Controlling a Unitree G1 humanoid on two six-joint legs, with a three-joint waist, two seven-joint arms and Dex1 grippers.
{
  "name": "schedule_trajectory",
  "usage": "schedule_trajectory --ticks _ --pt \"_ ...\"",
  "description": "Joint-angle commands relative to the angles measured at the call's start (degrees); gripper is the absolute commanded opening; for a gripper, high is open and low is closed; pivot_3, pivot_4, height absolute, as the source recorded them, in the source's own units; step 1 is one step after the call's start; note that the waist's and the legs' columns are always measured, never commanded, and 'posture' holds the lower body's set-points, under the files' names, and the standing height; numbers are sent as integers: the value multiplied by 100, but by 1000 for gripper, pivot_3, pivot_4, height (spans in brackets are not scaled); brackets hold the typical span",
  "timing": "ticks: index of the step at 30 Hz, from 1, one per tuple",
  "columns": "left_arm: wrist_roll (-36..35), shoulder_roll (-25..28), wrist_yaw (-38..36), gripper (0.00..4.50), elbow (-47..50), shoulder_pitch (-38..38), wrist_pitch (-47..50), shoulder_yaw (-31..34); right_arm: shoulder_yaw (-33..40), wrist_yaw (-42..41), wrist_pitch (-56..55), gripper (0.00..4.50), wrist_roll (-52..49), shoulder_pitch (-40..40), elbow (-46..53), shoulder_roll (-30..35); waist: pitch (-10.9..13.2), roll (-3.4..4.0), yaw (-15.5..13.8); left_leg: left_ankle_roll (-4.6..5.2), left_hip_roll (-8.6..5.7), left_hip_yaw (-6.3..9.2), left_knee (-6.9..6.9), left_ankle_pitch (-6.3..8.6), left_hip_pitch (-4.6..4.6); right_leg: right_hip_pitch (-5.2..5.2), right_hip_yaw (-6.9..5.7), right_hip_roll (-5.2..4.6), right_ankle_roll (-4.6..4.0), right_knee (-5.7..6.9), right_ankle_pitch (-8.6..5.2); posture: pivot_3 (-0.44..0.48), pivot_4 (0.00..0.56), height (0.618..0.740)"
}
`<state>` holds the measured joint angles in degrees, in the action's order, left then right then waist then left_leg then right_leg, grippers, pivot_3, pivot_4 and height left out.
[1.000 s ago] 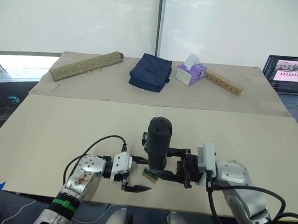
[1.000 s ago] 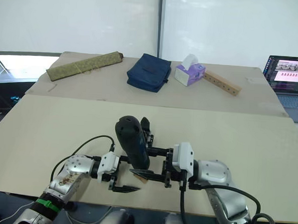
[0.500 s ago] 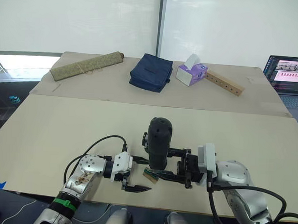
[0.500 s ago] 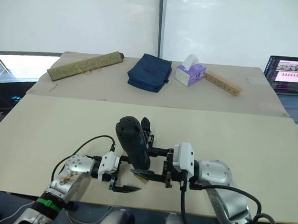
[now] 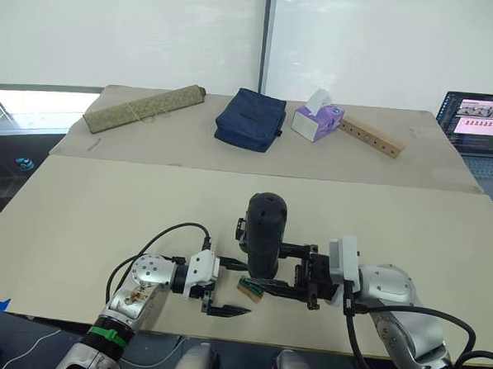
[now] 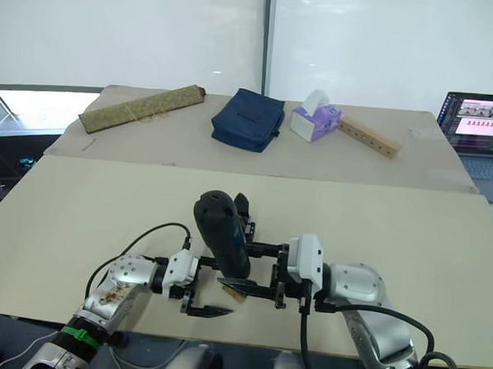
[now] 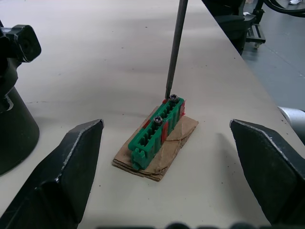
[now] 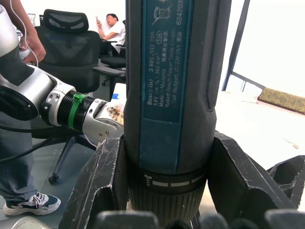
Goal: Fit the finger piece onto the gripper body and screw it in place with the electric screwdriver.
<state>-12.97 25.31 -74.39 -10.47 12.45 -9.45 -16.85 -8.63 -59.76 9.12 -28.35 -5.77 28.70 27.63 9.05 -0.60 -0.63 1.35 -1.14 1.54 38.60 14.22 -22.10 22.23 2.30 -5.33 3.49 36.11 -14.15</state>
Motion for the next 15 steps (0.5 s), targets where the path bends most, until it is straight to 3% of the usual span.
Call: schedule_trajectory --ticks 1,15 --pt "208 -28 16 4500 -62 -185 311 -342 73 -12 -233 1902 -165 -74 229 -45 0 0 0 0 0 0 0 0 -1 0 0 0 0 0 0 0 150 740" --pt "196 -6 32 4500 93 -179 488 -342 20 18 -251 1902 -55 -83 188 -54 0 0 1 1 1 0 -1 1 -4 3 -1 1 0 -3 0 0 150 740"
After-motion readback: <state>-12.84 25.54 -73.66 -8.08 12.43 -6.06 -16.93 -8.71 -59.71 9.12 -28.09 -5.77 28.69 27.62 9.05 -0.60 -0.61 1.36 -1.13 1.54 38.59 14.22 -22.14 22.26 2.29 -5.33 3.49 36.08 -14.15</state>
